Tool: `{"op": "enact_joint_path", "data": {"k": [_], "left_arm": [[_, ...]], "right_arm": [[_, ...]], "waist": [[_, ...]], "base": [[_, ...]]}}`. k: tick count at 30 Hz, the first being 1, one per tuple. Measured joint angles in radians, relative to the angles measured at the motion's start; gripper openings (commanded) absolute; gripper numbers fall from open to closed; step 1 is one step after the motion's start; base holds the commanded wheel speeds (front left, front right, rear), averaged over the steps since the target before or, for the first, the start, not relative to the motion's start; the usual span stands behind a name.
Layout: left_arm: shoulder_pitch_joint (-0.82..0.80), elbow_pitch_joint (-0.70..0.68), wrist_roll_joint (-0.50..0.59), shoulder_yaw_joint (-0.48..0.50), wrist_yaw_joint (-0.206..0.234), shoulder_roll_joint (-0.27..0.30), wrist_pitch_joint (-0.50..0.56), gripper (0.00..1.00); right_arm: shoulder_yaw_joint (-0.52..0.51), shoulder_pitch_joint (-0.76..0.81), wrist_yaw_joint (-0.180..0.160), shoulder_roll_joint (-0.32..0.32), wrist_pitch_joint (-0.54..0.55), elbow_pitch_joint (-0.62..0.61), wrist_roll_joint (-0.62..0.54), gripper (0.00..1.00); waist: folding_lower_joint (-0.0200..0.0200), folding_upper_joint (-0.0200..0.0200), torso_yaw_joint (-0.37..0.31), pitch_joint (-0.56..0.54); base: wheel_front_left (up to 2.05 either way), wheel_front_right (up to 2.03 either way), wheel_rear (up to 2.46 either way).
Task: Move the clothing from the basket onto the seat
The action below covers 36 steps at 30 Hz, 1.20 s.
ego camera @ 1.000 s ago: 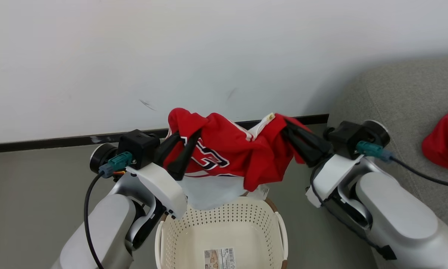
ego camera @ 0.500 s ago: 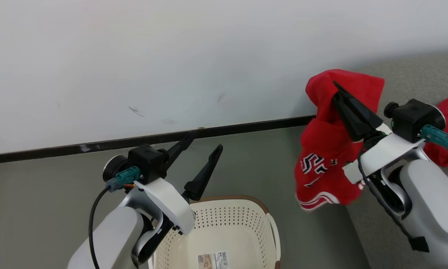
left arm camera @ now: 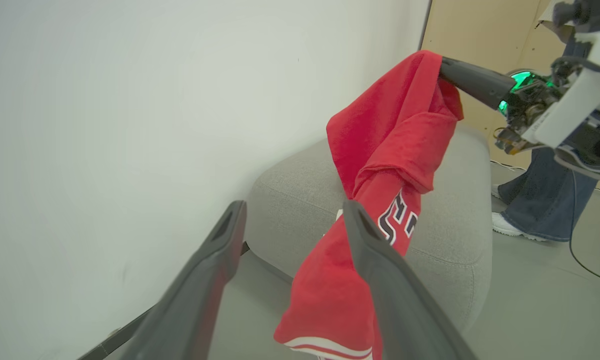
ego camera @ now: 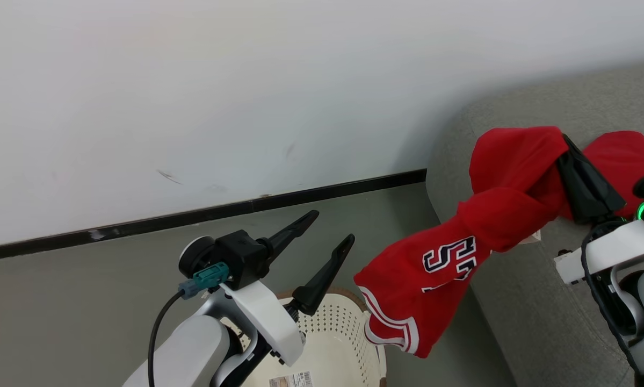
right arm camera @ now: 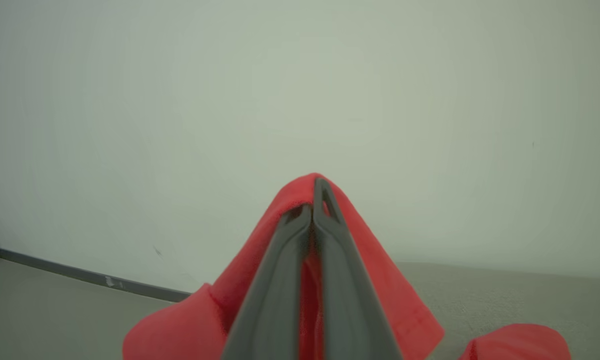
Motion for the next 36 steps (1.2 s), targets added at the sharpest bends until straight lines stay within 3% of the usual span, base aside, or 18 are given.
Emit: {"op": "enact_joint_path", "data": {"k": [20, 26, 31, 36], "left_arm": [[0.020, -0.046, -0.020, -0.070, -0.006, -0.005, -0.011, 1.00], [0.021, -0.057, -0.020, -0.068, -0.006, -0.001, -0.018, 1.00], [0.023, -0.067, -0.019, -0.054, 0.001, 0.008, -0.018, 1.00], [0.023, -0.082, -0.017, -0.036, 0.012, 0.029, -0.018, 1.00]], "right_arm": [[-0.116, 0.149, 0.000, 0.030, 0.000, -0.107, -0.043, 0.00], [-0.079, 0.143, 0.000, 0.046, 0.000, -0.098, 0.007, 0.00], [-0.105, 0.042, 0.000, 0.046, 0.003, -0.086, 0.071, 0.00], [-0.178, -0.139, 0.000, -0.005, 0.032, -0.093, 0.084, 0.00]], "waist": [[0.0000, 0.0000, -0.131, -0.007], [0.0000, 0.0000, -0.162, 0.007], [0.0001, 0.0000, -0.177, 0.029], [0.0000, 0.0000, -0.185, 0.058]], "base": [[0.00, 0.00, 0.00], [0.00, 0.00, 0.00], [0.00, 0.00, 0.00], [0.00, 0.00, 0.00]]}}
